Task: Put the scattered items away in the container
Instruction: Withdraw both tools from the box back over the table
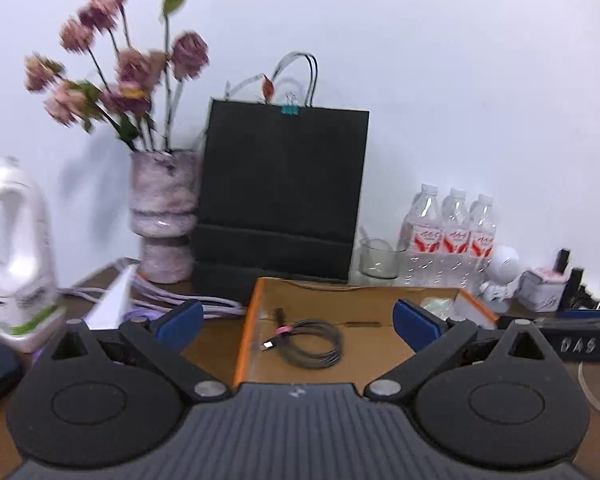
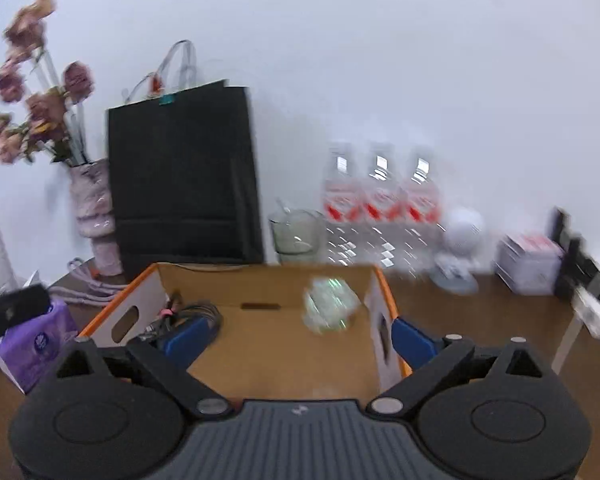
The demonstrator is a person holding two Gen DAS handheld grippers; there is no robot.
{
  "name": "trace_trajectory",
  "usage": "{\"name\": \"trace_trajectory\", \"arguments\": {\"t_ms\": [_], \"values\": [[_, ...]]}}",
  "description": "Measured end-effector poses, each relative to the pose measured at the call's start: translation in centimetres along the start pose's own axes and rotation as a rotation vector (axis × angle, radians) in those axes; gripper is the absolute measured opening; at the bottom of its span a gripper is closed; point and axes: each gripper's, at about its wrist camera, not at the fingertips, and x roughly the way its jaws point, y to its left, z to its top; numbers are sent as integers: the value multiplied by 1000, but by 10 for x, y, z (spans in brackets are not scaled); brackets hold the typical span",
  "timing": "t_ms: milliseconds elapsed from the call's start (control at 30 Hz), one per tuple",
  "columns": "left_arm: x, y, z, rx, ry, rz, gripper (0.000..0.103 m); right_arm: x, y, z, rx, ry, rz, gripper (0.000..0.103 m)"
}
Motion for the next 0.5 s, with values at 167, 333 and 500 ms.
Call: {"name": "trace_trajectory", "arguments": {"t_ms": [167,333,500], "values": [[-65,13,-52,-58,84,-48,103,-72,-6,-50,146,-30,88,99],[-132,30,-110,-113,151,-80,103,-133,-4,-108,144,27,53,99],[-153,42,-133,-119,224,-76,103,-168,4,-154,90,93,52,99]]}}
